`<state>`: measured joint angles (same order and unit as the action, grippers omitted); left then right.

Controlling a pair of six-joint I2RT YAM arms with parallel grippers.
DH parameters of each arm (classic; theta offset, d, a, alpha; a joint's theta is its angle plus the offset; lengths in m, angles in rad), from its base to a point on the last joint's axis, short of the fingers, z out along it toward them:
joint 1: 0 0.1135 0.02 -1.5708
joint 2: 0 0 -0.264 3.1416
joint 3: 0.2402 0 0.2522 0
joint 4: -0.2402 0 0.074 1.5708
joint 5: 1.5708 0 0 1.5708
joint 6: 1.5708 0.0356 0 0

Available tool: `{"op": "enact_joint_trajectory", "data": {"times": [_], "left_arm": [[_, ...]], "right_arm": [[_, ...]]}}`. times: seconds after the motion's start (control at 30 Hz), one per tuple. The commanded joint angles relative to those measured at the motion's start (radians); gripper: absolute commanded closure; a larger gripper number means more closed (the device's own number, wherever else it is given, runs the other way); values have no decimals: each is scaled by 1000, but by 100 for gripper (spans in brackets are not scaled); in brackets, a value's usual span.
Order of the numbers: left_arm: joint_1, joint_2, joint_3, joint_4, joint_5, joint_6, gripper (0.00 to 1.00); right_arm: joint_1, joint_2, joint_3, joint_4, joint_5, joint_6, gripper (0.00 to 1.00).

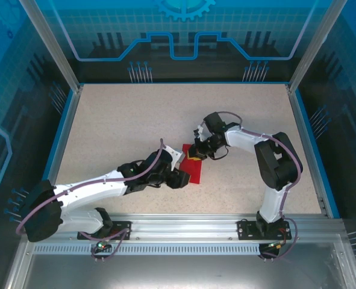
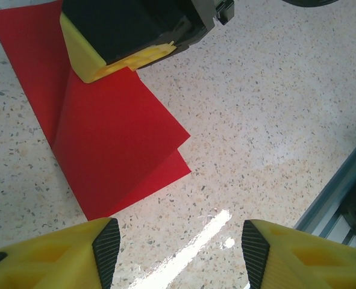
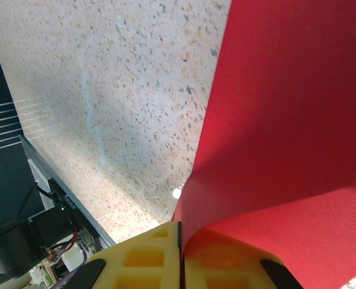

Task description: Fold a paper plane with a square sheet of paper (fold left side to right side)

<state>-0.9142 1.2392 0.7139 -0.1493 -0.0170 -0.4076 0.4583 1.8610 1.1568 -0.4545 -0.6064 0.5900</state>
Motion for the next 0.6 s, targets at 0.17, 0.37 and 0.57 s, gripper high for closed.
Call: {"op": "enact_joint_trajectory", "data": {"times": [0.17,0.37,0.57], "left_arm": [[-106,137,112,-60,-140,76,38],[-157,295,237,-137,-266,86,36],[-196,430,362,-208,-367,87,35]], "right_arm": [[-9,-12,-28,-46,8,11,91],[-13,-20,-36,-47,-3,14,90],[-13,-9,-35,-44,-13,26,90]]}}
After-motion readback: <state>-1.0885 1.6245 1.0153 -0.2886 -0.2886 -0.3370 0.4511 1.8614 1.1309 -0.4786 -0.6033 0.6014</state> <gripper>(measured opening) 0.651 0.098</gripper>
